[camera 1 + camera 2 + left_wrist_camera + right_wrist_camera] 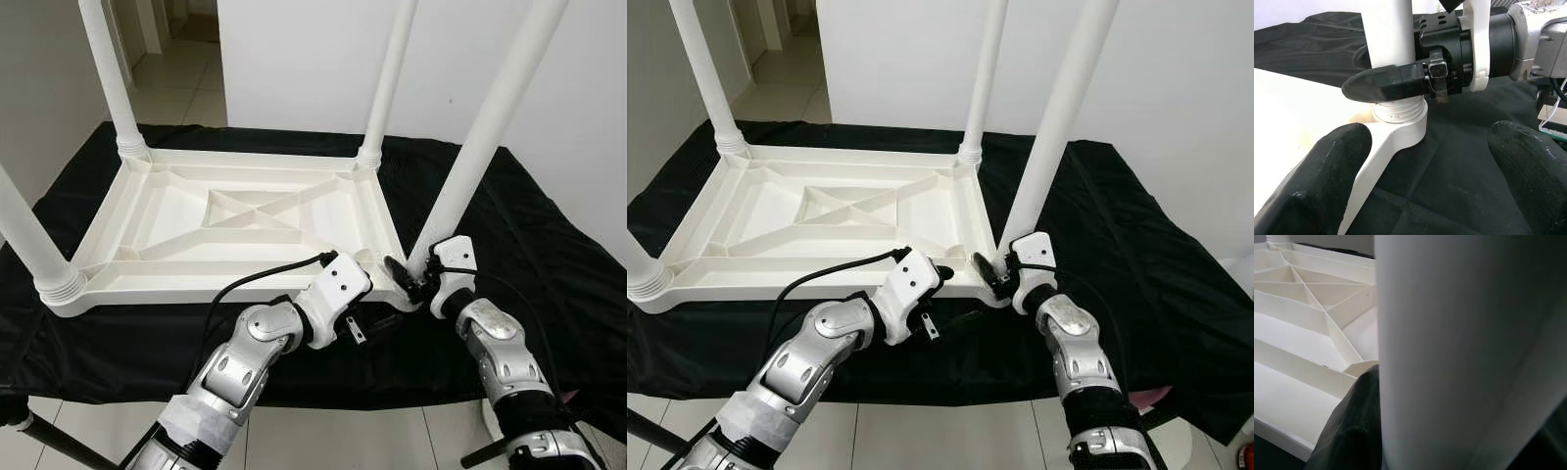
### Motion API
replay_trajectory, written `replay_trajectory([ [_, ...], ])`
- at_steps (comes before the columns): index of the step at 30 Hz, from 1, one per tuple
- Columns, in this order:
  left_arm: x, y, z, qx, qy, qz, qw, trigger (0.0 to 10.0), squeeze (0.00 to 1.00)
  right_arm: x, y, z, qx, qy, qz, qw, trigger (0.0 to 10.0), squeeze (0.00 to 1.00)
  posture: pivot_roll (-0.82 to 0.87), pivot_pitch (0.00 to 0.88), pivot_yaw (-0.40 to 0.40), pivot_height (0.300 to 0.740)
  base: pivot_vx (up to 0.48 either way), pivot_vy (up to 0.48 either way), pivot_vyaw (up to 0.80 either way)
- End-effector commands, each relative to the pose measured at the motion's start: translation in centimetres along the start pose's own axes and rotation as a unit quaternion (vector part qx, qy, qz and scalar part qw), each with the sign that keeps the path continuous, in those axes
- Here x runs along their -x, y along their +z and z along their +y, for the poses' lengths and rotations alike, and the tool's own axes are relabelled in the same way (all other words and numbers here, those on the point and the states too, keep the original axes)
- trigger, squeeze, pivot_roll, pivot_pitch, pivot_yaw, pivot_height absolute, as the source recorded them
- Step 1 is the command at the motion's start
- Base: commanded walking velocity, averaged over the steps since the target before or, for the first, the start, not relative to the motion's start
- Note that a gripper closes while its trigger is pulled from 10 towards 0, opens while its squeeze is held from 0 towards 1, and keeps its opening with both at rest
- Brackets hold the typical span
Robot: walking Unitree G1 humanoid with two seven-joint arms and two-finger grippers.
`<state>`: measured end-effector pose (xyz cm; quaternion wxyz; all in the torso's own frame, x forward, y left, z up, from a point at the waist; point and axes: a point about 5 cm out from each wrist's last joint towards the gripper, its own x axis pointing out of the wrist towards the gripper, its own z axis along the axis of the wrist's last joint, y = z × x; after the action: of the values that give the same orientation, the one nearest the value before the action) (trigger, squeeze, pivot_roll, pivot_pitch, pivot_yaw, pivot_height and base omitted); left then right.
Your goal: Building children table
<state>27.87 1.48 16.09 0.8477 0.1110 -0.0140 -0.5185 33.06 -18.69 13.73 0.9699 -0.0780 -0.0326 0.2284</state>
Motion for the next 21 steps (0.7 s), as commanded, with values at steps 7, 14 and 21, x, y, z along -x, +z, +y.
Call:
replay_trajectory([
  [7, 0.0, 0.0, 0.3, -0.004, 0.022, 0.003, 1.000, 10.0, 0.00, 0.4, -1.8, 0.6, -0.003, 0.025, 0.032, 0.999, 0.0, 0.00, 0.03, 0.044, -0.040, 0.740, 0.000, 0.000, 0.00],
  [14, -0.1, 0.0, 0.2, -0.003, 0.018, 0.003, 1.000, 10.0, 0.00, 0.8, -2.1, 0.7, -0.052, -0.003, 0.025, 0.998, 10.0, 0.00, 0.02, 0.049, -0.033, 0.740, 0.000, 0.000, 0.00],
  [21, -0.1, 0.0, 0.1, -0.002, 0.017, 0.002, 1.000, 10.0, 0.00, 0.5, -1.8, 1.1, -0.090, -0.087, 0.023, 0.992, 10.0, 0.00, 0.02, 0.053, -0.033, 0.740, 0.000, 0.000, 0.00],
])
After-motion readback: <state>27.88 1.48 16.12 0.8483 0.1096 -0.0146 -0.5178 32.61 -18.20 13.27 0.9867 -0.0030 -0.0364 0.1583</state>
